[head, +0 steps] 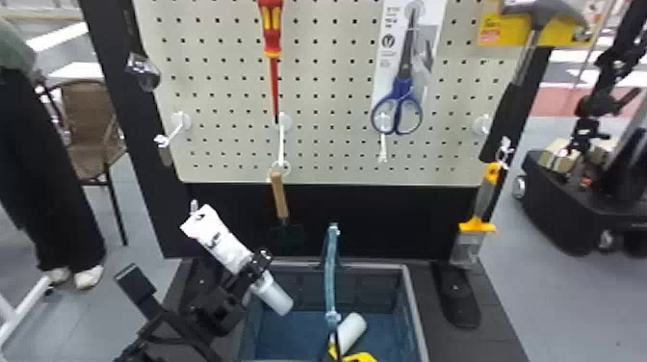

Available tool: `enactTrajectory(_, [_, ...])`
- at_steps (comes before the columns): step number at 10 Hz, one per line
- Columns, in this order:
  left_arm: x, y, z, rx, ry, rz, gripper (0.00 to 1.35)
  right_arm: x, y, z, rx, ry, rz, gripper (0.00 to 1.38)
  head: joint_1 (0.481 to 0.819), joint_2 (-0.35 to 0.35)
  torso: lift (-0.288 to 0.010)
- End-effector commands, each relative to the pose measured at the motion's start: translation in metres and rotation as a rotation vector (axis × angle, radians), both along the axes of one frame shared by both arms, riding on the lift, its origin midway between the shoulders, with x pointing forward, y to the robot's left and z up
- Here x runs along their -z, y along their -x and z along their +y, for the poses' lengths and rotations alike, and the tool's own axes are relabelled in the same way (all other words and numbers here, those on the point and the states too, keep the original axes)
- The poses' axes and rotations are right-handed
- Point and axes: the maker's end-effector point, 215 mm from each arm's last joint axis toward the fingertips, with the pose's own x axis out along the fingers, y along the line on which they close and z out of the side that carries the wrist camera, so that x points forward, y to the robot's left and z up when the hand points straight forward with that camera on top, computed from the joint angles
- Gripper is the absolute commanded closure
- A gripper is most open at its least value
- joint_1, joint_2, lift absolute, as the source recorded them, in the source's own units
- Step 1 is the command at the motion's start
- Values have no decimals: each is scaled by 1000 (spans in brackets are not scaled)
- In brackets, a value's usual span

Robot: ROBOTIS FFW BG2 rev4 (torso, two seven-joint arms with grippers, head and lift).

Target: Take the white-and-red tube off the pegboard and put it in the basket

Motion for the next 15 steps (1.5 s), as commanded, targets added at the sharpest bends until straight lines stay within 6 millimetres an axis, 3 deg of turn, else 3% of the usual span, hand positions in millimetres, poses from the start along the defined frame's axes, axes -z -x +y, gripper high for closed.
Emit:
enactTrajectory(1, [5, 2, -15, 33, -4, 7, 1196, -1, 0, 0, 0, 0, -2, 183, 549, 0, -100])
enactTrajectory(6, [23, 13, -61, 137, 13, 44, 1197, -2, -2, 1, -3, -1, -3, 183, 549, 0, -100])
enactTrajectory(9, [27, 14, -75, 173, 11, 45, 1196, -2, -2, 1, -4, -1, -3, 183, 549, 0, -100])
enactTrajectory(10, [26, 13, -76, 171, -5, 31, 1046, -1, -2, 1, -4, -2, -2, 183, 549, 0, -100])
enactTrajectory(11, [24, 11, -75, 167, -16, 21, 662, -1, -2, 1, -4, -2, 0, 183, 549, 0, -100])
enactTrajectory(13, [21, 7, -73, 156, -30, 4, 85, 0, -1, 0, -5, 0, 3, 183, 549, 0, -100])
enactTrajectory(15, [20, 7, -72, 154, -33, 0, 71, 0, -2, 0, -5, 0, 2, 183, 549, 0, -100])
